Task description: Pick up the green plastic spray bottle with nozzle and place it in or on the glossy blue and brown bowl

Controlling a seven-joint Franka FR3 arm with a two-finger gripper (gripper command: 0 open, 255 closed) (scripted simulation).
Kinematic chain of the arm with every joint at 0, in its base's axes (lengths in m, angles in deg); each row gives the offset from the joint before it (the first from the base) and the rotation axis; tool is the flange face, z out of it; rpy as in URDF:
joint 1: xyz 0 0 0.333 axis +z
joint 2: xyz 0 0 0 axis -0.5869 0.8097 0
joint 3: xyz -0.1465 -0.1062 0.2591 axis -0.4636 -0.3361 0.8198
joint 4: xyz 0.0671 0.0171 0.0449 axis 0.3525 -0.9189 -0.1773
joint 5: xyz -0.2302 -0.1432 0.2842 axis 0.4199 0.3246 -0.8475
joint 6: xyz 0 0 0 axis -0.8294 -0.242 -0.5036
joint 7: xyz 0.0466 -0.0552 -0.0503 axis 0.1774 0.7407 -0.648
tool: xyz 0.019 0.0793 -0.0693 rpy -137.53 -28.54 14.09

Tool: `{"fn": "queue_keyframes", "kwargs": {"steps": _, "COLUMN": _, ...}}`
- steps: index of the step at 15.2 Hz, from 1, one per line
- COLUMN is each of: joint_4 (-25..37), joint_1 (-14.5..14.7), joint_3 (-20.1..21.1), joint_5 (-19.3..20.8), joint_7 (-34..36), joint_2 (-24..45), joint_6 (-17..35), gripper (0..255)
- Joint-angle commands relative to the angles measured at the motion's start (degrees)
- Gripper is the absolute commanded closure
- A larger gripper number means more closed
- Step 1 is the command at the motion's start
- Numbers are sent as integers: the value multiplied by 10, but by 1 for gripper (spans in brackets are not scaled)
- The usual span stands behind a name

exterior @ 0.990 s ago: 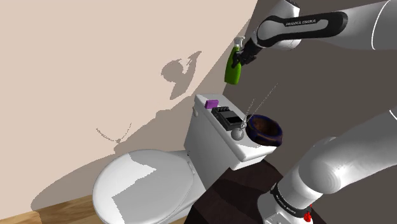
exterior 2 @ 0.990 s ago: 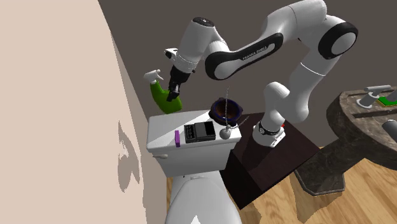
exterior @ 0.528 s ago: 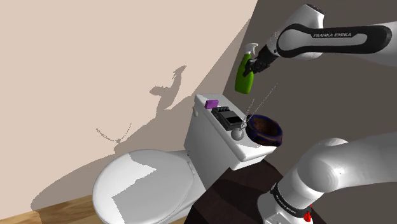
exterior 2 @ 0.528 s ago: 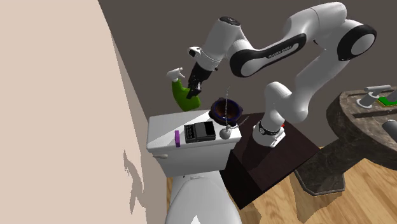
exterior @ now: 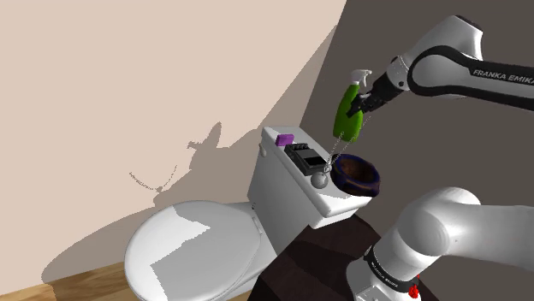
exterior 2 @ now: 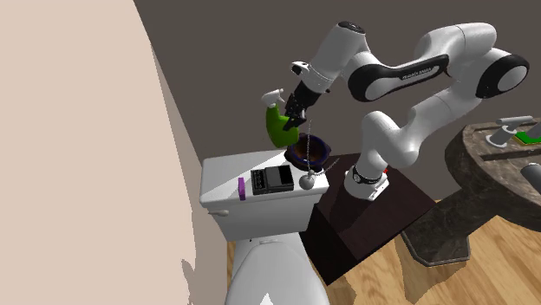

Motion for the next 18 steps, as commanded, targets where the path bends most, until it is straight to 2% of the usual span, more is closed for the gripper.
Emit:
{"fn": "queue_keyframes", "kwargs": {"steps": 1, "joint_4": -31, "joint_1": -12, "joint_3": 1, "joint_5": 3, "joint_7": -6, "joint_2": -60, "joint_6": -30, "gripper": 255}}
{"fn": "queue_keyframes", "kwargs": {"steps": 6, "joint_4": -84, "joint_1": -44, "joint_3": -1, "joint_5": 7, "joint_7": -28, "joint_2": -212, "joint_6": -130, "gripper": 255}}
{"fn": "queue_keyframes", "kwargs": {"steps": 9, "joint_4": -107, "joint_1": -69, "joint_3": -7, "joint_5": 10, "joint_7": -48, "joint_2": -321, "joint_6": -216, "gripper": 255}}
{"fn": "queue_keyframes", "kwargs": {"steps": 18, "joint_4": -186, "joint_1": -92, "joint_3": -30, "joint_5": 27, "joint_7": -57, "joint_2": -368, "joint_6": -187, "gripper": 255}}
